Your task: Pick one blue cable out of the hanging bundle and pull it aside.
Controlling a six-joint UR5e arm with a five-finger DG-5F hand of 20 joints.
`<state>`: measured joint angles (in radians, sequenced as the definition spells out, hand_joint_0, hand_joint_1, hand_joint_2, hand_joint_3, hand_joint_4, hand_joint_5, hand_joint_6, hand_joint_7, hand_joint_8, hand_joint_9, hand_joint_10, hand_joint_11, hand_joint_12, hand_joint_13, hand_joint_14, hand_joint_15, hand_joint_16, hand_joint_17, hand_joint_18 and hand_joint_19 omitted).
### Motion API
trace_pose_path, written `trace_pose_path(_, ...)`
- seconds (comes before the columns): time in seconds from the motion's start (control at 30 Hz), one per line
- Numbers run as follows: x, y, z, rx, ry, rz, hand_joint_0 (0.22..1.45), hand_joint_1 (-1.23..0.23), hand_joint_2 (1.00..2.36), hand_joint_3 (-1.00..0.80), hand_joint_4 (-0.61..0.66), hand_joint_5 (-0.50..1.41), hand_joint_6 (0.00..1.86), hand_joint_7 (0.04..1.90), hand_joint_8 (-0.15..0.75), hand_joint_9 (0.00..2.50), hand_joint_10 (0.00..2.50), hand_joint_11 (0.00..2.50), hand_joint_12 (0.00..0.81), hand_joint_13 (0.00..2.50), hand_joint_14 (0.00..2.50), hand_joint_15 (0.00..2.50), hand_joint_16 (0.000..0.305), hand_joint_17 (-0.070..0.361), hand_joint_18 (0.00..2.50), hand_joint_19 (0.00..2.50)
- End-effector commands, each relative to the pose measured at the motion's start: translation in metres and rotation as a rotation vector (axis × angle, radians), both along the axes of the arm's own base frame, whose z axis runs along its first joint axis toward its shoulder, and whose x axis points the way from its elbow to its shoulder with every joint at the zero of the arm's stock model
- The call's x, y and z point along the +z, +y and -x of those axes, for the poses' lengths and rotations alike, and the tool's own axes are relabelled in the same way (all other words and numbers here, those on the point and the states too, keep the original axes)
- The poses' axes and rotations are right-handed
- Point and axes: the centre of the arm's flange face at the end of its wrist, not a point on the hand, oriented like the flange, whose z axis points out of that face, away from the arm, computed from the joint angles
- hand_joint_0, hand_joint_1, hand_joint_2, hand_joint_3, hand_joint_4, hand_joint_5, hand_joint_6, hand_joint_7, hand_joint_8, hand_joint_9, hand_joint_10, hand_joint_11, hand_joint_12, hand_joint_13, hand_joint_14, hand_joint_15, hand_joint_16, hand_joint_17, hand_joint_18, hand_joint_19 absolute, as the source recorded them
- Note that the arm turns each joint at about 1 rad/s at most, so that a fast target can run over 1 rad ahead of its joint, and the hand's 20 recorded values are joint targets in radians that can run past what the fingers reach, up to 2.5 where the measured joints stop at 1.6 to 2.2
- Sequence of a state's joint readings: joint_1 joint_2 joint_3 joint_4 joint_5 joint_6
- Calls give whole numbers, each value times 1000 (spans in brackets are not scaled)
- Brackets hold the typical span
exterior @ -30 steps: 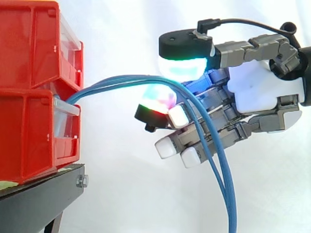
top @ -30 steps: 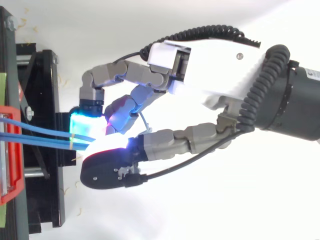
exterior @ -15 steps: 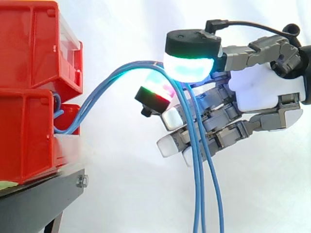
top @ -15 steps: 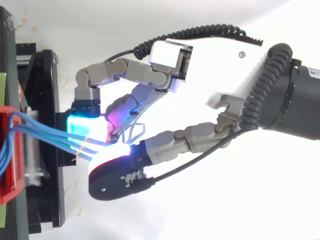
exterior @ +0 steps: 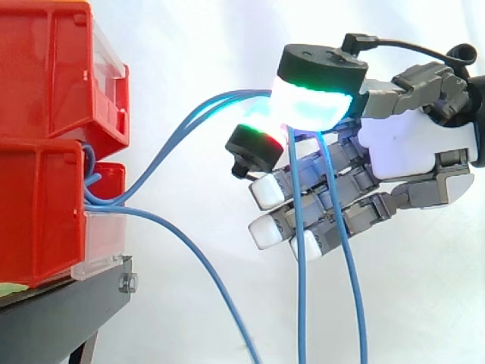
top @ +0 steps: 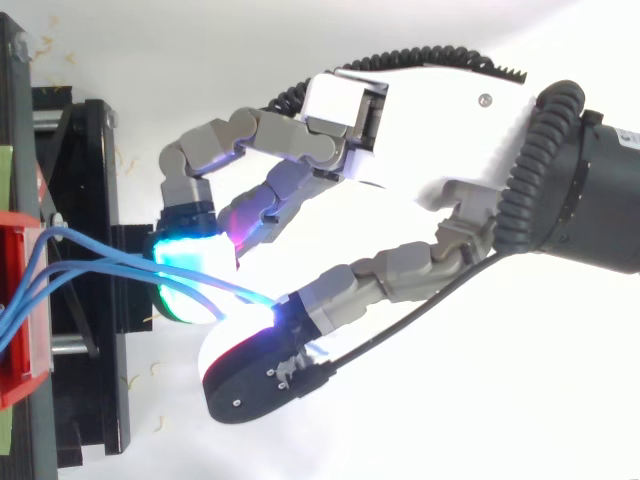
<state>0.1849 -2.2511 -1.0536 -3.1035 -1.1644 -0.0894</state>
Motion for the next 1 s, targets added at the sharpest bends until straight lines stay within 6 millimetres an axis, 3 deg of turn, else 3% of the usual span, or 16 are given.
trace_pose_path(0.0,-1,-2,0,-3,2,-1,529,-805,1000,-500,103,-96,885,1309,296,880,12,380,418,731,15,406,53,118,727,473)
trace_pose_path(0.27,-1,-2,0,-3,2,-1,457,-668,1000,-500,117,-93,865,1286,323,884,12,368,451,729,13,404,59,134,731,478)
trace_pose_path(0.7,-1,-2,2,-4,16,-7,395,-585,1000,-500,138,-101,835,1223,354,882,8,361,486,734,14,409,67,152,755,484)
trace_pose_path(0.83,-2,-2,3,-3,24,-8,413,-587,1000,-500,137,-103,831,1221,346,868,8,354,480,727,13,410,66,148,737,485)
trace_pose_path(0.97,-3,-4,4,-6,28,-12,513,-641,1003,-459,126,-108,824,1284,311,836,10,356,437,690,14,407,56,127,663,517)
